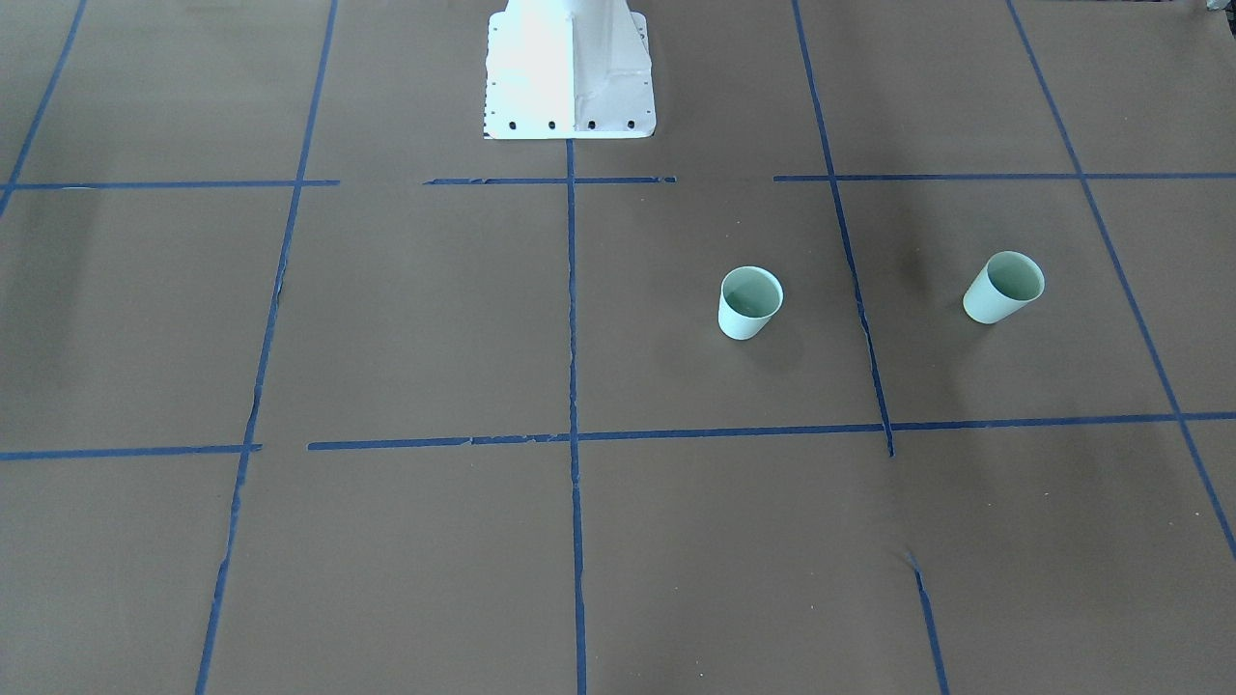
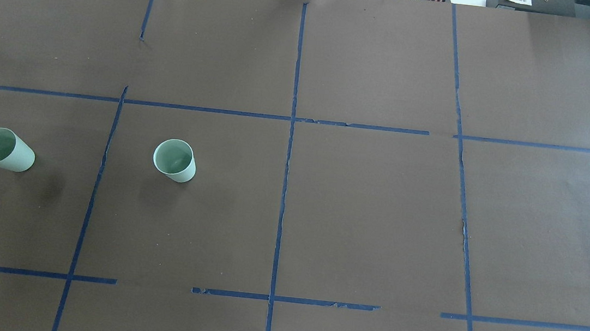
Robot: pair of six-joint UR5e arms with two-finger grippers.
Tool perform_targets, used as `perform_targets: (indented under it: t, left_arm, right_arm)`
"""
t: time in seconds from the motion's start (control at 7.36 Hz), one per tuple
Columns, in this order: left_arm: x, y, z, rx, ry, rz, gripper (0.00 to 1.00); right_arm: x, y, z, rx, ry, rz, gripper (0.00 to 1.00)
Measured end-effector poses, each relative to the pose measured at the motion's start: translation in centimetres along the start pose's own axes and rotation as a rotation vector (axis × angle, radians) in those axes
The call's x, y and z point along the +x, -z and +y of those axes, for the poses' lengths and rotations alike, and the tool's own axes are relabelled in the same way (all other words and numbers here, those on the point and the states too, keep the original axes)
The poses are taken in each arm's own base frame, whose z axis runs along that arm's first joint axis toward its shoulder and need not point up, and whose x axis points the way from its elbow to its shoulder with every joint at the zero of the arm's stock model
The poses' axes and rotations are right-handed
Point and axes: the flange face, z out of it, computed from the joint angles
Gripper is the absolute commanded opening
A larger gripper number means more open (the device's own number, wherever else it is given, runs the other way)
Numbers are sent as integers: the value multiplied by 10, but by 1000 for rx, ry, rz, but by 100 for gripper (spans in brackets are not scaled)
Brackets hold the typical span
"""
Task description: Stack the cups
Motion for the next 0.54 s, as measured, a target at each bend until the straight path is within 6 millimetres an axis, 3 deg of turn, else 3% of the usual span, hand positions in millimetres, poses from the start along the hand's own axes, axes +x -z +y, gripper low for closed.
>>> perform_targets:
  t: [0.54]
  left_arm:
    - [25,23,-10,47,-53,-1,100]
  right_arm:
    - [0,0,0,0,0,0,100]
